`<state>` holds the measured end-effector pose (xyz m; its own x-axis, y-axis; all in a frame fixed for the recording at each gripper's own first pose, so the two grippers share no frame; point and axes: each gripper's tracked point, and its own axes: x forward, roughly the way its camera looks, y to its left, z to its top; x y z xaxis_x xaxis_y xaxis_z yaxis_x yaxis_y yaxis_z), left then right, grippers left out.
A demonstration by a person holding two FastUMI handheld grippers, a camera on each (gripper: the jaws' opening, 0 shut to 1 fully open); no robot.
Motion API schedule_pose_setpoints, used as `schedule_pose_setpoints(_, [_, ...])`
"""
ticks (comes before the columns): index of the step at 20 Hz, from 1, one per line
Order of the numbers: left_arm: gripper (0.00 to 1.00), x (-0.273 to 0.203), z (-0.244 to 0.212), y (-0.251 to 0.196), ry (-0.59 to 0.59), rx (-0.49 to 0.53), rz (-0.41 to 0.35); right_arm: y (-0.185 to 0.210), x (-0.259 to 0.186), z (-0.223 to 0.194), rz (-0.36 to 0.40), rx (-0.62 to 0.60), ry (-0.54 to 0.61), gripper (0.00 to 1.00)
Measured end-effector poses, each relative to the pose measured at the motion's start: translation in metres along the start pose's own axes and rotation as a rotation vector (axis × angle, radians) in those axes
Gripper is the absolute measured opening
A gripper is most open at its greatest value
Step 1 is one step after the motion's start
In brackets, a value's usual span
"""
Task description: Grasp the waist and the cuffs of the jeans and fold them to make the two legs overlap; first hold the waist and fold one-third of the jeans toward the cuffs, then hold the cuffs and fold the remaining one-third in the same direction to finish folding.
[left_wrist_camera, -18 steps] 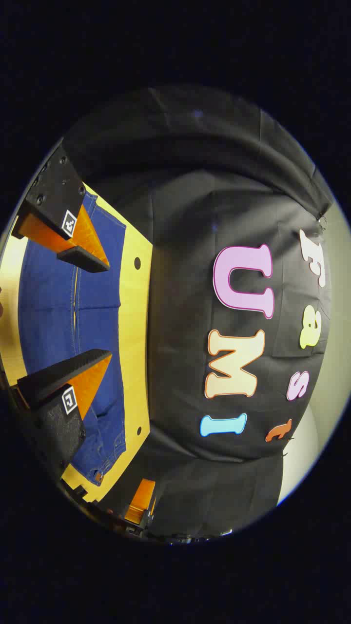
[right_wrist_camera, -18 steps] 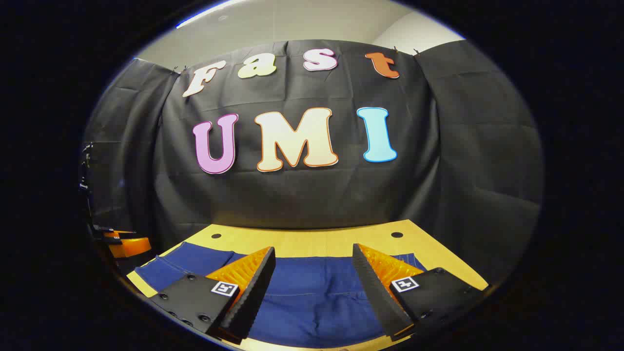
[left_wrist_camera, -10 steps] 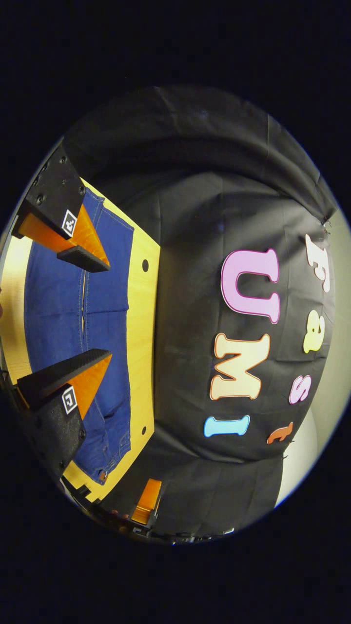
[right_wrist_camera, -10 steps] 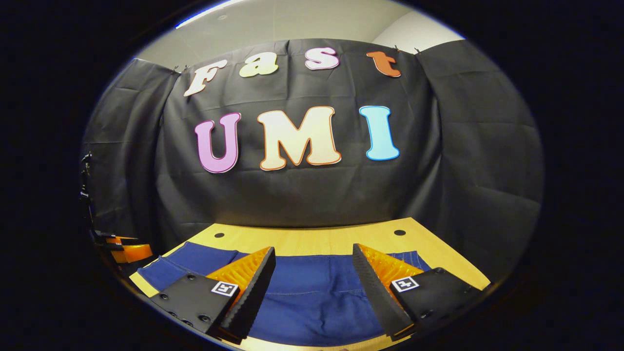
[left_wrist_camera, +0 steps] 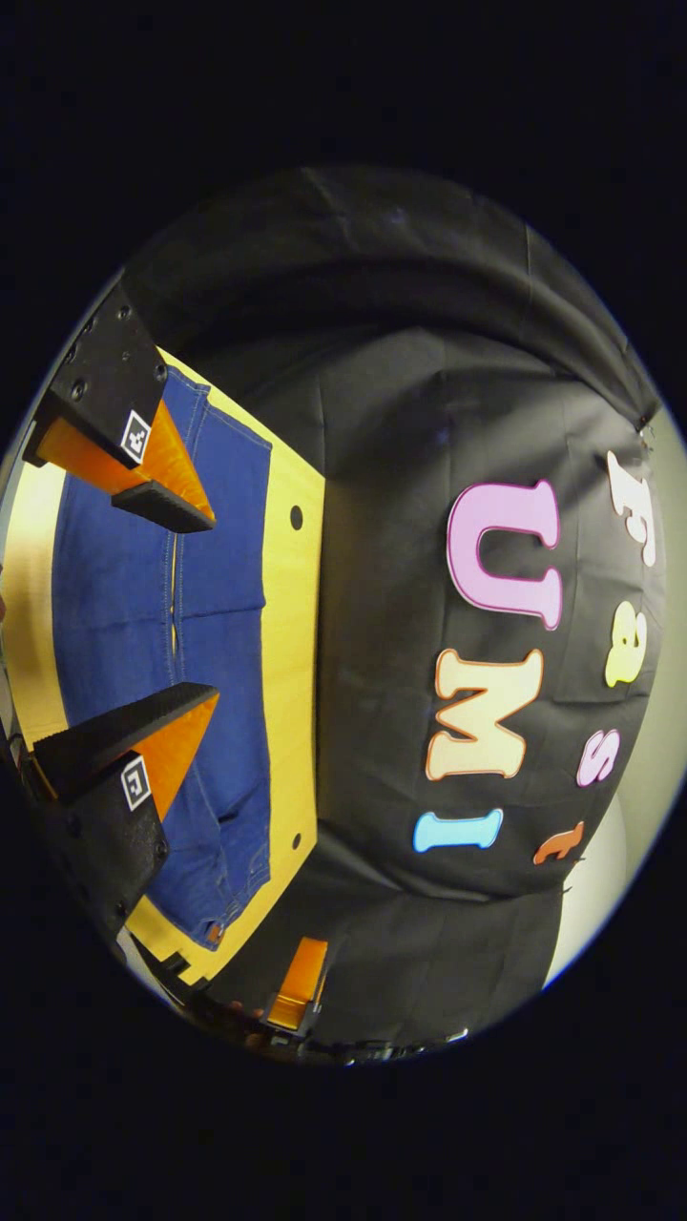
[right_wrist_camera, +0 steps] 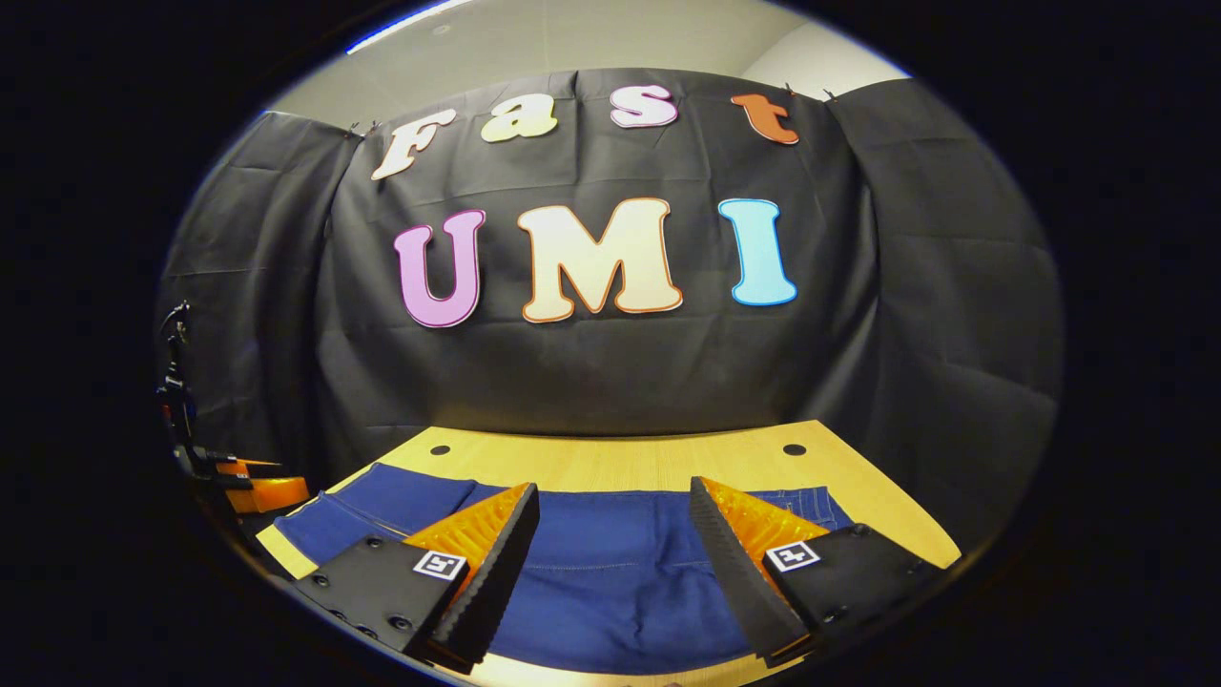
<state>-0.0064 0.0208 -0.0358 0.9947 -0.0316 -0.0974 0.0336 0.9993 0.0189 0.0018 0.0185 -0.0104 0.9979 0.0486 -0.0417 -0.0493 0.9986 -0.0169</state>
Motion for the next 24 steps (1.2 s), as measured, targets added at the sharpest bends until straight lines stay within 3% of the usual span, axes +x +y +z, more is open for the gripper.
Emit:
schedule_pose_setpoints(4, [0.95,-0.005,-0.024,0.0,0.062,0.012,-0.081,-0.005,-0.002,-0.01,-0.004,-0.008,0.028,0.94])
schedule_pose_setpoints(8, [0.95,-0.012,-0.06,0.009,0.173,0.051,-0.211,-0.011,-0.009,-0.024,-0.016,-0.025,0.069,0.94])
schedule_pose_setpoints(9, [0.95,-0.015,-0.07,0.014,0.207,0.074,-0.242,-0.013,-0.012,-0.027,-0.02,-0.03,0.078,1.0])
schedule_pose_setpoints(10, [0.95,-0.017,-0.079,0.02,0.241,0.099,-0.267,-0.014,-0.013,-0.03,-0.027,-0.035,0.09,0.94])
schedule_pose_setpoints(11, [0.95,-0.019,-0.089,0.025,0.271,0.122,-0.302,-0.015,-0.015,-0.034,-0.03,-0.035,0.1,0.98])
schedule_pose_setpoints(13, [0.95,-0.022,-0.109,0.034,0.348,0.168,-0.367,-0.014,-0.018,-0.04,-0.036,-0.037,0.119,0.94])
schedule_pose_setpoints(14, [0.95,-0.023,-0.12,0.041,0.396,0.181,-0.39,-0.014,-0.021,-0.041,-0.042,-0.042,0.122,0.98])
schedule_pose_setpoints(15, [0.95,-0.024,-0.131,0.049,0.435,0.191,-0.401,-0.014,-0.022,-0.044,-0.047,-0.049,0.128,0.94])
schedule_pose_setpoints(16, [0.95,-0.023,-0.139,0.057,0.467,0.203,-0.411,-0.014,-0.023,-0.046,-0.053,-0.057,0.137,0.98])
schedule_pose_setpoints(22, [0.95,-0.023,-0.187,0.11,0.642,0.382,-0.454,-0.01,-0.033,-0.066,-0.071,-0.076,0.186,0.95])
schedule_pose_setpoints(24, [0.95,-0.023,-0.196,0.123,0.692,0.446,-0.467,-0.009,-0.033,-0.069,-0.078,-0.076,0.198,0.98])
